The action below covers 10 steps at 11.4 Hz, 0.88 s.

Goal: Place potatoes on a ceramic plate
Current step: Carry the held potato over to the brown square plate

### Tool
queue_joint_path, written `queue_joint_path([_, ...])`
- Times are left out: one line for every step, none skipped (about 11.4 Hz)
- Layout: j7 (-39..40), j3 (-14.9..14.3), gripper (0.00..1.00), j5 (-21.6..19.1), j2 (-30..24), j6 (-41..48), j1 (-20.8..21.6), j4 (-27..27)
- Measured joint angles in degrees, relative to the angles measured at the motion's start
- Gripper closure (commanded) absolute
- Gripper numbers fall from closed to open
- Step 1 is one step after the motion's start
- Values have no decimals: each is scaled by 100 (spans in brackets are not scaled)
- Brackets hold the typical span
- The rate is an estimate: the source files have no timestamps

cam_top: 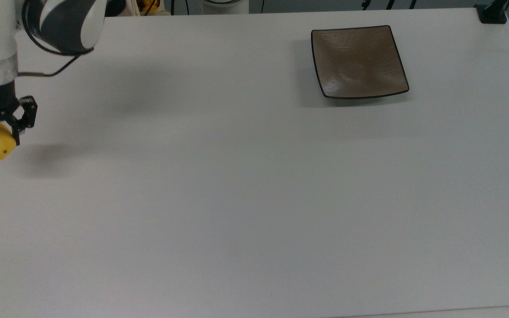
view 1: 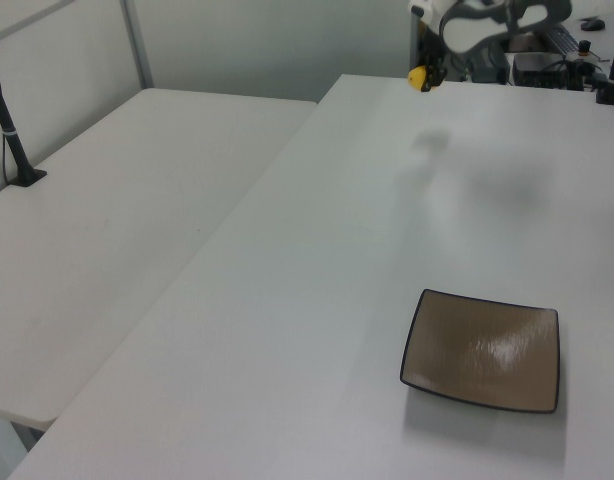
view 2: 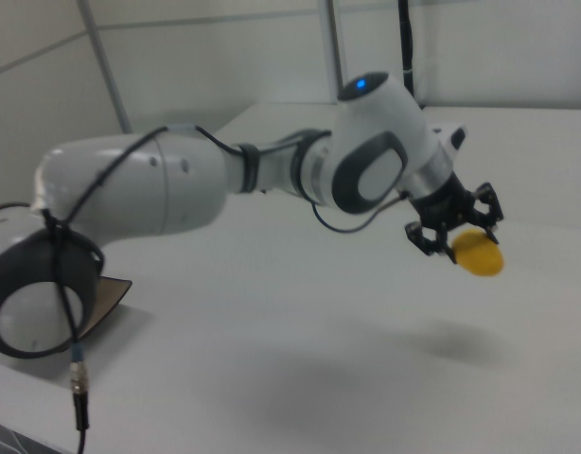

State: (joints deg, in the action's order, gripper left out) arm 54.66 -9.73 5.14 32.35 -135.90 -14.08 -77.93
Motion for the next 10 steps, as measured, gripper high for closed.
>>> queue_joint_path([-1,2,100,-210,-317,539,24,-34])
queue_joint_path([-4,4,100,-431,-656,1180,77,-52])
queue_joint_path([-107,5,100,-519,-967,1807,151,-78])
queue_joint_path([-291,7,100,-540,-1303,2399,246,-165])
queue_joint_path([-490,11,100,-555,-1644,2786,362,-370])
queue_joint_path([-797,13,100,-563,-2008,3062,520,-692])
queue_joint_path([-1107,16,99,-563,-2329,3278,674,-999])
queue_joint_path([-1418,19,99,-564,-2634,3538,837,-1269])
queue_joint_path([-1696,22,99,-580,-2868,3790,979,-1464])
queue_joint_path([-2015,24,99,-636,-3074,4002,1136,-1643])
